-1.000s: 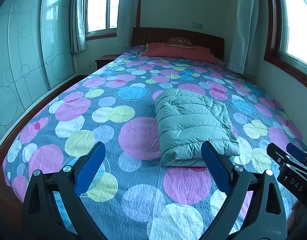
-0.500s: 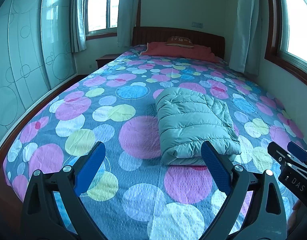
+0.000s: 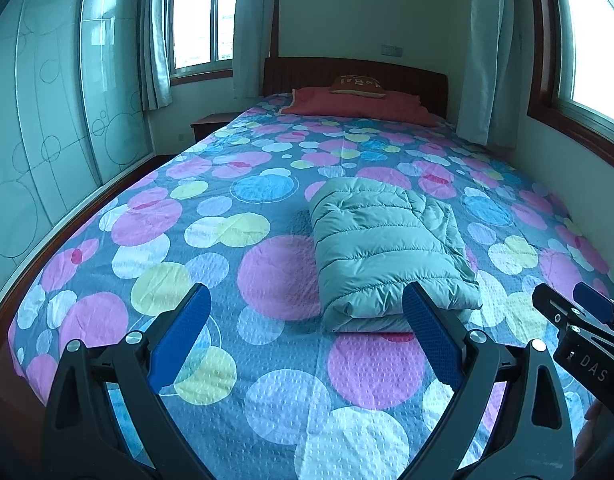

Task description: Fold large clothes

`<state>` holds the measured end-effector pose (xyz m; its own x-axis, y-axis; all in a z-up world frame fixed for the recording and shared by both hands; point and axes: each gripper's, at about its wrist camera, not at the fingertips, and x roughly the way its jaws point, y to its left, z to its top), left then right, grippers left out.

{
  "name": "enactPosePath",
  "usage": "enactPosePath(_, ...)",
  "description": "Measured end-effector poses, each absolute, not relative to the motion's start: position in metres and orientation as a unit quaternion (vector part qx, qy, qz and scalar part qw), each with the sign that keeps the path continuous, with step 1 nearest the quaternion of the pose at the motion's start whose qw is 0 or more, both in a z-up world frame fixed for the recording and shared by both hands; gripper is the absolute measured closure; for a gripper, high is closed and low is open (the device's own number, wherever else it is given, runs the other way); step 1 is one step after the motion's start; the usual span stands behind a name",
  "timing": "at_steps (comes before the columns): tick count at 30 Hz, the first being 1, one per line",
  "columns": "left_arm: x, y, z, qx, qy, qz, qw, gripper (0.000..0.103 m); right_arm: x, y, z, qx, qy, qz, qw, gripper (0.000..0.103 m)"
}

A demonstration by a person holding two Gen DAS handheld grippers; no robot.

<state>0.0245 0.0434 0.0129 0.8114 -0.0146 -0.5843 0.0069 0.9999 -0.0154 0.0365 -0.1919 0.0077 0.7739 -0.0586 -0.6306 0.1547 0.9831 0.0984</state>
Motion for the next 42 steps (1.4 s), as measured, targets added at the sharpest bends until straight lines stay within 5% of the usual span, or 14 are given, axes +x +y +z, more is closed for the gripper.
enactPosePath(42,0.041,0.024,-0.012,0.025,0.327,0.003,0.945,0.002,0.051,-0.194,-0.017,0.075,0.35,-0.06,0.932,0.032)
